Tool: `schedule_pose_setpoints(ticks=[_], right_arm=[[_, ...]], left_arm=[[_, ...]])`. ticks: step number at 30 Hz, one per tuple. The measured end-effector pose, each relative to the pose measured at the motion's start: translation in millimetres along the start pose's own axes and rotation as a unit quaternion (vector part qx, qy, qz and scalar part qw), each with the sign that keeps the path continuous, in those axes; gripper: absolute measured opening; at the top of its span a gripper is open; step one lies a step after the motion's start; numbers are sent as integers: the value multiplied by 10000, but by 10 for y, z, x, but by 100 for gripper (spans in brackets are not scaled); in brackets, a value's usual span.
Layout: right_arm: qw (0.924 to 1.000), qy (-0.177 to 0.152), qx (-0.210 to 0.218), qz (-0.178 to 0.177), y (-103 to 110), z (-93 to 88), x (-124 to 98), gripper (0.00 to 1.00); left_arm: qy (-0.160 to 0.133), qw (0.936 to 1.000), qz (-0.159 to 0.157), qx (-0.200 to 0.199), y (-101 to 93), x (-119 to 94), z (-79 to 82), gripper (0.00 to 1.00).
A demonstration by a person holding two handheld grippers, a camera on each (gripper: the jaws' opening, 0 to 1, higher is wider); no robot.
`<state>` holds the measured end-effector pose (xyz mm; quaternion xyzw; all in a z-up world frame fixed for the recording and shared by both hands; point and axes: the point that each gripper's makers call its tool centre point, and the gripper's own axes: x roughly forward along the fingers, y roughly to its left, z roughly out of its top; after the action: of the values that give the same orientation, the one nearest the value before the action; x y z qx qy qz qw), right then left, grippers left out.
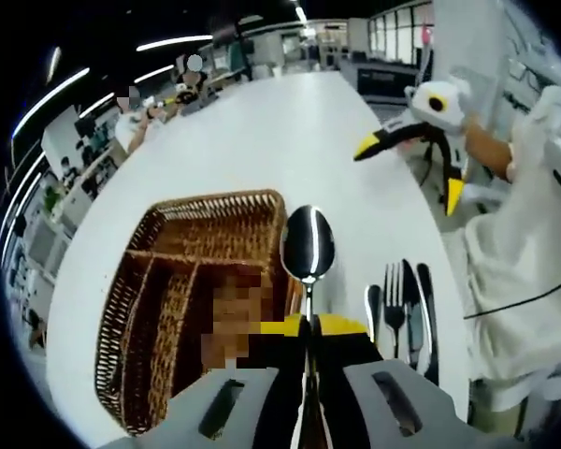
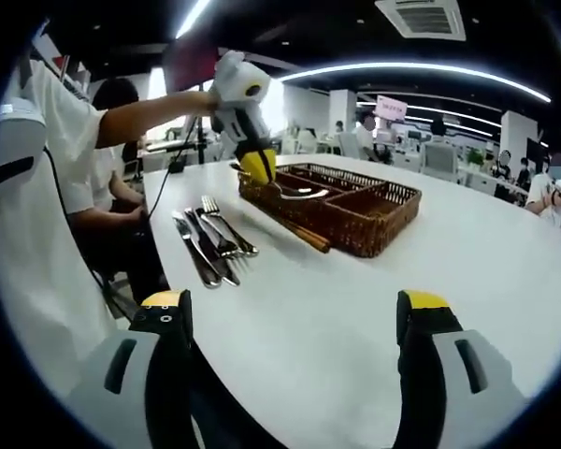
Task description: Arrange the knives, forks, and spoons in their matching storage slots by inserting each utensil handle-first until every utensil is classified and aligned in the correct compartment
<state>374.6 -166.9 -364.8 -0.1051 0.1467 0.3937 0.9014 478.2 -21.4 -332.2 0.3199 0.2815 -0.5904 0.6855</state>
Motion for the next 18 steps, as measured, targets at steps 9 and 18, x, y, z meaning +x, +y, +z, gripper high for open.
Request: schedule_pose_setpoints(ticks=[9, 18], right_arm=[[10000, -74, -12, -39, 4, 41, -39, 93], [9999, -98, -21, -103, -10, 55, -84, 93]], left_arm=[[5, 10000, 74, 2, 114, -44, 63, 2], [-22, 9999, 160, -47, 261, -73, 86, 2]])
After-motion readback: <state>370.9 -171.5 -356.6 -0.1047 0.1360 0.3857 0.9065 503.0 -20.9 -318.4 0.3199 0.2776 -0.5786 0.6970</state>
